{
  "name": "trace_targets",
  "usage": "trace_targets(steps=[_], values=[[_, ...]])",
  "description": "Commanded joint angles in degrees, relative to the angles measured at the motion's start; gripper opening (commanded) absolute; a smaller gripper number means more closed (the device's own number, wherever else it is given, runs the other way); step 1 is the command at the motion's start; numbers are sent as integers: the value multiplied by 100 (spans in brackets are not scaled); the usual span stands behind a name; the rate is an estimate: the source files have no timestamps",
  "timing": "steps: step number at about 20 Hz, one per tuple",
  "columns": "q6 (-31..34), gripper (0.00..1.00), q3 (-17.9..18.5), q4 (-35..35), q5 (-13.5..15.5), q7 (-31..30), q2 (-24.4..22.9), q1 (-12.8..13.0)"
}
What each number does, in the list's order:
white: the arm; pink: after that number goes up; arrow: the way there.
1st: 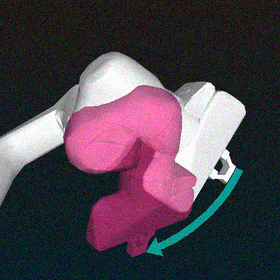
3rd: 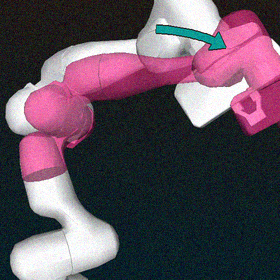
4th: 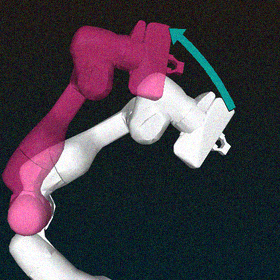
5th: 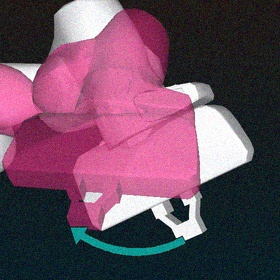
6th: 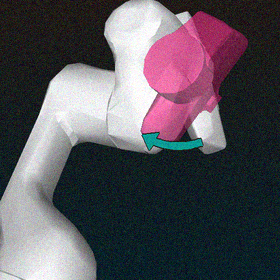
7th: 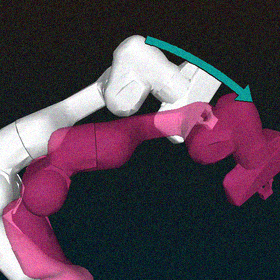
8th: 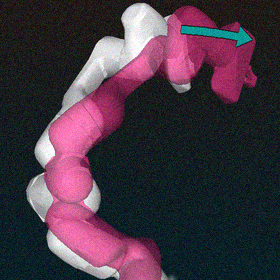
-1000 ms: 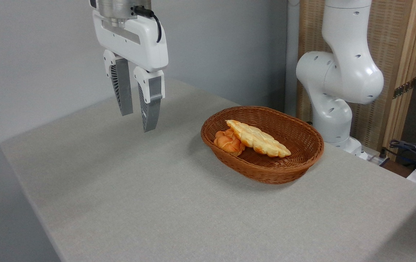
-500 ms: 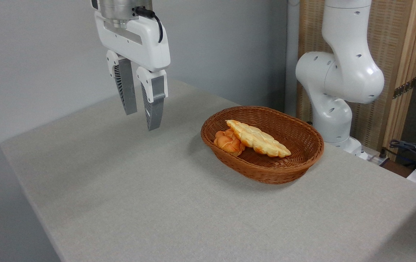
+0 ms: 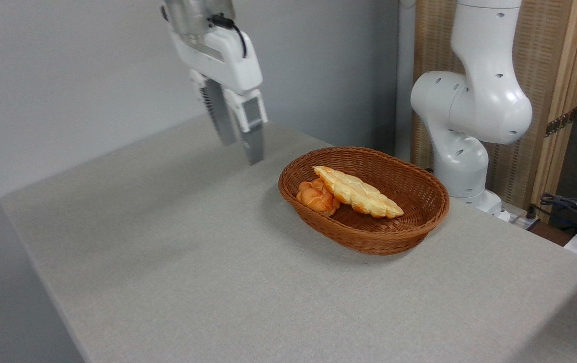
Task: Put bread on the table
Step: 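Lower the gripper into the basket over the pale flat bread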
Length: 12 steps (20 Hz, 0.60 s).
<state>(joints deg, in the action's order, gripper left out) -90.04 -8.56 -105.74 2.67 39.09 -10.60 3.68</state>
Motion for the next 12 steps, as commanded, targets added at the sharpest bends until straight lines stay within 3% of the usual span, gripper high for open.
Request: trace_targets(steps=[1, 7, 12], values=[[258, 100, 109, -886, 76, 519, -504, 80], [391, 100, 127, -1800, 23, 1512, -663, 185], [391, 100, 127, -2257, 15, 2241, -654, 467]])
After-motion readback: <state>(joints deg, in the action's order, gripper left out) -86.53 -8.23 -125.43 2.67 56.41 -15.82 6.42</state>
